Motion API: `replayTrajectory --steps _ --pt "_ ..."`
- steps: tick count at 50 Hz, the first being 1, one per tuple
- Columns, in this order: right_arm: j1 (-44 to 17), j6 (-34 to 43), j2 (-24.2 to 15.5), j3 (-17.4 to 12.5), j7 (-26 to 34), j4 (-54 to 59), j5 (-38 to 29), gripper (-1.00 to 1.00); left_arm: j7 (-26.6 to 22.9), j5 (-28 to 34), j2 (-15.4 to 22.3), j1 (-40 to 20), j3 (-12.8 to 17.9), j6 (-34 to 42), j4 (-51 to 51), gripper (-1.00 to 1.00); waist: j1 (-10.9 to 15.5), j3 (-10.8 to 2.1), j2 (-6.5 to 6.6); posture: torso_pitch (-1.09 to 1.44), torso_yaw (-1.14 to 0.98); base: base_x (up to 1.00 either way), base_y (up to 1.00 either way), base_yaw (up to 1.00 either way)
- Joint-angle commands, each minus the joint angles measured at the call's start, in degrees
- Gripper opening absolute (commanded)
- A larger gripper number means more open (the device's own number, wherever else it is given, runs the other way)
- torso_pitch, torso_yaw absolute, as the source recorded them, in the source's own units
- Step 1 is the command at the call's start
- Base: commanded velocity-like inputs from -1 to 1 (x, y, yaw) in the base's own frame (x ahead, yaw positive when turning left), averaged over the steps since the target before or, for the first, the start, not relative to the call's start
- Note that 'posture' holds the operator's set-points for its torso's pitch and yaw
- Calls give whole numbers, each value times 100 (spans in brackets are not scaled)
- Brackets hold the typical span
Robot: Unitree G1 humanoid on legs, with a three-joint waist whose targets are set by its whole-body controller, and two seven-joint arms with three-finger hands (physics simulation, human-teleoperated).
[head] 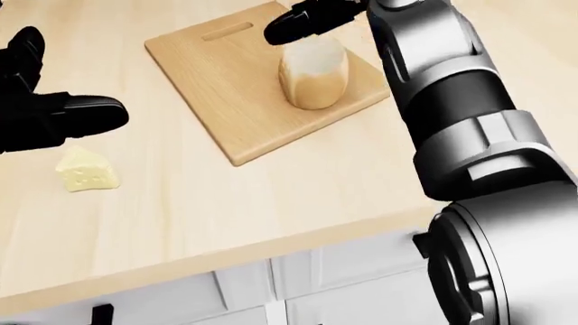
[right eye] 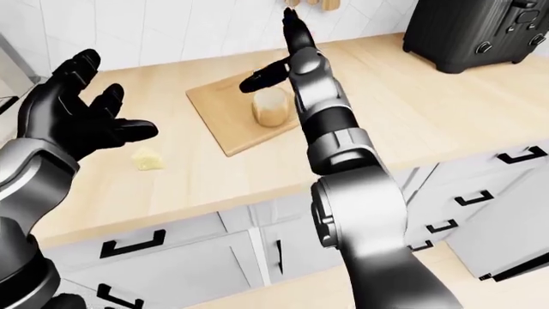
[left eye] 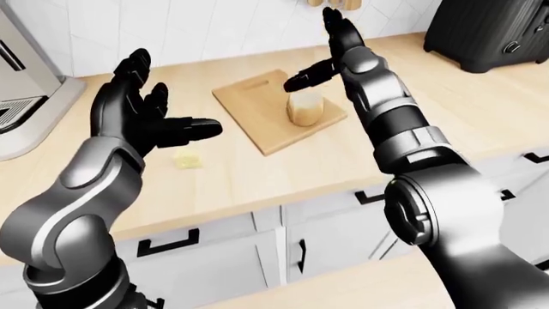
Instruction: Place the bread and cheese on the cutting board.
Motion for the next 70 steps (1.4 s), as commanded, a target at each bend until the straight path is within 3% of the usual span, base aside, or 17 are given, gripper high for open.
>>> replayTrajectory --steps 1,6,18,26,44,52,67,68,70 --pt "-357 88 -76 -91 -31 -304 235 100 -157 133 92 -79 54 -151 -82 100 0 -166 7 0 0 0 0 0" --pt "-390 1073 -210 -196 -8 -1226 850 100 -558 487 147 275 46 -109 -224 100 11 -165 3 0 0 0 0 0" --pt "-161 2363 -552 65 274 -2901 846 100 -1747 1655 274 516 -102 -162 -6 100 39 -133 -49 0 0 0 0 0" --pt "-166 2408 -521 36 323 -3010 795 100 -2485 2524 261 510 -250 -114 189 100 37 -134 -48 0 0 0 0 0" --pt "-159 2352 -474 50 382 -2959 724 100 -3535 4165 -156 341 -590 -1286 1682 100 65 -168 -107 0 0 0 0 0" --pt "-1 2381 -435 62 357 -3069 704 100 -3844 4626 -189 152 -712 -1430 1934 100 65 -179 -139 0 0 0 0 0" --pt "90 2374 -427 41 322 -3154 712 100 -4136 4951 -343 130 -565 -1461 1981 100 65 -183 -142 0 0 0 0 0" --pt "102 2366 -418 46 319 -3150 714 100 -4140 4946 -352 141 -557 -1478 1996 89 65 -183 -142 0 0 0 0 0" --pt "117 2361 -409 46 313 -3157 717 100 -4145 4944 -349 143 -545 -1456 1981 48 65 -185 -141 0 0 0 0 0"
